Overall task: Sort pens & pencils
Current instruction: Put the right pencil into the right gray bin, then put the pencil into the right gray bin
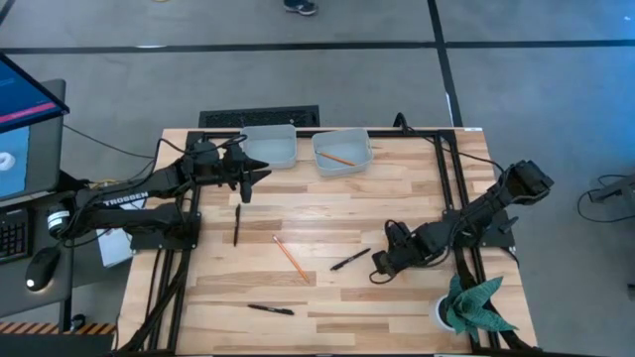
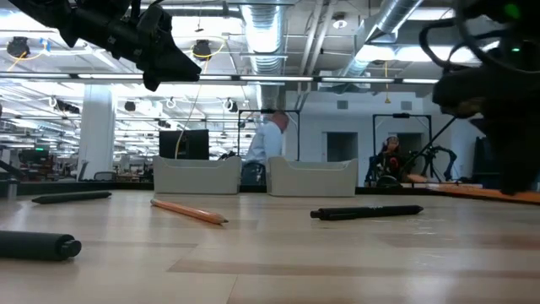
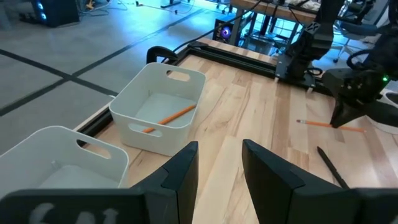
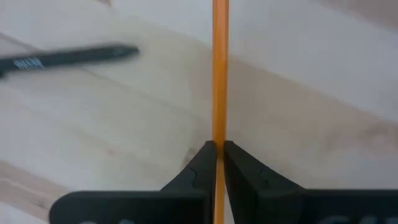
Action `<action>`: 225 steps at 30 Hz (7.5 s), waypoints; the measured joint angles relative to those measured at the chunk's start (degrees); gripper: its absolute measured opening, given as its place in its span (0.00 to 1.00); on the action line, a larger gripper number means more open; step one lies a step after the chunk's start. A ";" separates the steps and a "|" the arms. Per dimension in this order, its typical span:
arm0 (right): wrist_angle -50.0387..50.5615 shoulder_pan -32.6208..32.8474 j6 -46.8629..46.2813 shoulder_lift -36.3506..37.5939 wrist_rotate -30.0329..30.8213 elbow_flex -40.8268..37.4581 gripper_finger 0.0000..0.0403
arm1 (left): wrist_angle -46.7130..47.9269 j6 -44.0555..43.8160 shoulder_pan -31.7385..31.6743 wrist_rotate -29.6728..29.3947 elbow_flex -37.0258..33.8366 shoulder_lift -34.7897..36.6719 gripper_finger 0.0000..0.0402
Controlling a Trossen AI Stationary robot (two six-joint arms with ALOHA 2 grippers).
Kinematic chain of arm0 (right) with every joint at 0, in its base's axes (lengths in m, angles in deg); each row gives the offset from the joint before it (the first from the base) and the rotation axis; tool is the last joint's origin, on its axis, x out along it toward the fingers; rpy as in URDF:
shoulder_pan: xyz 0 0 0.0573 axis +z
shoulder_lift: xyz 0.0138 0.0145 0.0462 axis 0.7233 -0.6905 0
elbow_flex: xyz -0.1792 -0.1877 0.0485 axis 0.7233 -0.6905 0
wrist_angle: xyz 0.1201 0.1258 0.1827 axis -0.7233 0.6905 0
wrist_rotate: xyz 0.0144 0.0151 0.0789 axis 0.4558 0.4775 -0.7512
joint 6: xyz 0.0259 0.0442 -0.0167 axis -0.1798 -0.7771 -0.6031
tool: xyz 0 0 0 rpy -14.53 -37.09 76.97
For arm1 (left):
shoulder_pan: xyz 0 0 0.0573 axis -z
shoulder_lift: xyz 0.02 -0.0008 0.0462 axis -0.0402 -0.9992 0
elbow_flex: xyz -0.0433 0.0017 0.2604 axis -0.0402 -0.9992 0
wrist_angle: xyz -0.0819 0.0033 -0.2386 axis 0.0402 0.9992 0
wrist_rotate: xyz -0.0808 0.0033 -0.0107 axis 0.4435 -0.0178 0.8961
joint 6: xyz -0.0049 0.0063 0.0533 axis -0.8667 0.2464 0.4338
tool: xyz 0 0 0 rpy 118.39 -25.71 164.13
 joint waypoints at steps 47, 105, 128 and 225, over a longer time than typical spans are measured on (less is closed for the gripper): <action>-9.89 -48.38 84.60 0.07 7.81 24.02 0.12 | -0.02 0.87 0.00 -4.92 0.00 0.00 0.28; -1.52 -55.98 102.24 -25.89 4.95 39.87 0.12 | 2.72 4.22 -0.46 -8.02 -0.04 -0.42 0.28; 0.40 -55.51 102.16 -27.26 4.75 39.73 0.12 | 3.02 3.67 -0.46 -8.11 -0.04 -0.39 0.28; -2.20 -17.02 80.08 -24.89 1.65 48.61 0.57 | 10.67 0.10 4.35 -1.76 0.00 -0.37 0.28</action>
